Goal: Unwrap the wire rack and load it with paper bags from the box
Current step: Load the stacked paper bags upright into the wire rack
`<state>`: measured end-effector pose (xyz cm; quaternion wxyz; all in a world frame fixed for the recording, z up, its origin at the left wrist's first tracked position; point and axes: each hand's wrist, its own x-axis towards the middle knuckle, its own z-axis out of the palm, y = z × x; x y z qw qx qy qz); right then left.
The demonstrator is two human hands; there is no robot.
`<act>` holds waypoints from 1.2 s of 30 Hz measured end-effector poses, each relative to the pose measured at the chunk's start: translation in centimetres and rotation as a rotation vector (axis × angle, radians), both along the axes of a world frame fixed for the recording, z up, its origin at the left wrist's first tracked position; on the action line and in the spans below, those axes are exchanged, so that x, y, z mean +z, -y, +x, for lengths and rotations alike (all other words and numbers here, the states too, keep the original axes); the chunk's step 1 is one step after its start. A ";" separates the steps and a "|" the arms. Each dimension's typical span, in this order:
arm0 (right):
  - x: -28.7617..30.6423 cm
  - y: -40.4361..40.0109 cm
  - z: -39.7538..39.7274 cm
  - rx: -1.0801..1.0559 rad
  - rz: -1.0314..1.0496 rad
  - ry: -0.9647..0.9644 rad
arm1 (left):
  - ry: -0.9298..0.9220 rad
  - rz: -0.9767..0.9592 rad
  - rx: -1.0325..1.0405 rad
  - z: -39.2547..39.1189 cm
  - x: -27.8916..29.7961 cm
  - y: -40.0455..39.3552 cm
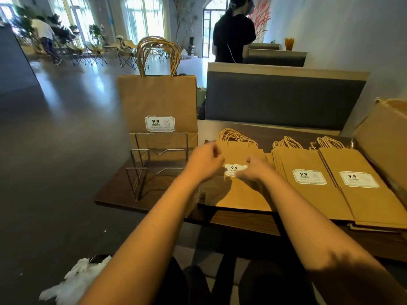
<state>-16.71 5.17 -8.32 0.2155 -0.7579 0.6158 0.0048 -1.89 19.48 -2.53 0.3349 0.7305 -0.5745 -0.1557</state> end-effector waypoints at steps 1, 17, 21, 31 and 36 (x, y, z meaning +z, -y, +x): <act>-0.4 -0.1 -0.3 0.005 0.009 -0.024 | 0.048 0.141 -0.033 -1.0 -1.0 0.4; -0.9 -0.7 -1.3 -0.123 -0.199 0.161 | 0.010 0.332 0.129 -1.2 -7.1 2.1; -0.7 -1.0 -1.5 -0.128 -0.232 0.201 | -0.026 0.266 0.187 -0.9 -7.2 1.8; 0.9 -2.4 -1.7 -0.104 -0.371 0.149 | 0.055 0.178 0.192 -1.6 -6.3 1.7; 2.1 -2.4 -2.3 -0.186 -0.327 0.450 | -0.150 0.000 0.211 -1.5 -4.9 1.1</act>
